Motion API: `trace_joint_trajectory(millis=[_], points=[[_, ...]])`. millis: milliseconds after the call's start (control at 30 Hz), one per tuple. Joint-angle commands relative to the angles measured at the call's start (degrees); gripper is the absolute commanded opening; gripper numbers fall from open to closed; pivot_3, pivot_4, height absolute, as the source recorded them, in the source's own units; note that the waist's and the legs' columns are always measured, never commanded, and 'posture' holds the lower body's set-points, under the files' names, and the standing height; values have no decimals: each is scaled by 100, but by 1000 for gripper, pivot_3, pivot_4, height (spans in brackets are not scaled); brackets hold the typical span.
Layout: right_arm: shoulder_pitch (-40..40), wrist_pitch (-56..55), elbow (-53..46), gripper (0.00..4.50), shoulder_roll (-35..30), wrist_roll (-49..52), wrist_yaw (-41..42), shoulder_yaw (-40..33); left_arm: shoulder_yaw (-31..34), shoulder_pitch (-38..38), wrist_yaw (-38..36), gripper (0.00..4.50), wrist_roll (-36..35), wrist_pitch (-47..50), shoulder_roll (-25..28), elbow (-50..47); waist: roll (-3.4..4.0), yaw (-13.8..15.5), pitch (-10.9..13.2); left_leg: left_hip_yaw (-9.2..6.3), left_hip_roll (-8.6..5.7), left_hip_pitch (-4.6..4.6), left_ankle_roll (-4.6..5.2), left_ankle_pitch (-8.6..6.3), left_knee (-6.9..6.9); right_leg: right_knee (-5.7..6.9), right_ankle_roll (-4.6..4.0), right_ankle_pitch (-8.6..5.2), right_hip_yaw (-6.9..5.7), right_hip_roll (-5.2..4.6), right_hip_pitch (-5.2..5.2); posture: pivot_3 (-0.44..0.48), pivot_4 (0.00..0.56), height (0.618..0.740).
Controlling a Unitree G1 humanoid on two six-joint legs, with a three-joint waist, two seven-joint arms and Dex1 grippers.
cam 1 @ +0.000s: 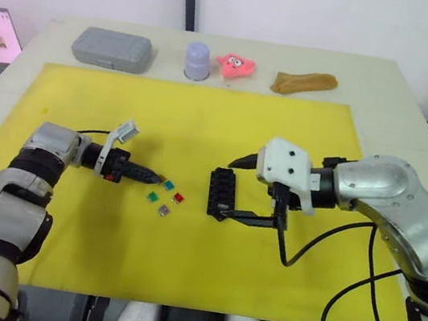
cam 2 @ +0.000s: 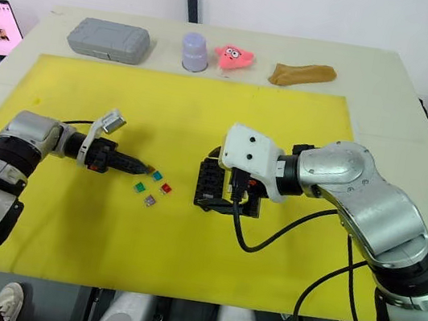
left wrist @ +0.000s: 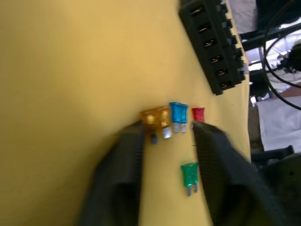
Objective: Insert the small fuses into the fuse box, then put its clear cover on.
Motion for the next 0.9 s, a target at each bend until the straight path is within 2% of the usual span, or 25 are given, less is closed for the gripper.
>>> trace_joint_trajectory(millis=[33,400,467,900], points=[[-132,-72,-89,4500,-37,-25,-13,-91,-27,89,-6,518,307,-71,-27,198,0,3,0,0,1,0,0,0,0,0,0,0,0,0,0,0,150,740],[-154,-68,-103,4500,-9,-20,-10,-45,203,125,35,518,466,-125,-122,323,2,8,-3,-1,2,4,-1,1,1,3,0,0,0,0,3,0,150,740],[-155,-69,-102,4500,-2,-21,-12,-34,250,118,34,0,485,-137,-111,359,1,8,-3,-1,2,4,-1,1,1,4,0,0,0,0,3,0,150,740],[-109,-107,-109,4500,32,-41,-32,25,628,134,21,0,352,-54,86,171,2,-5,-4,-1,5,5,-1,1,1,9,0,0,0,3,0,0,150,740]])
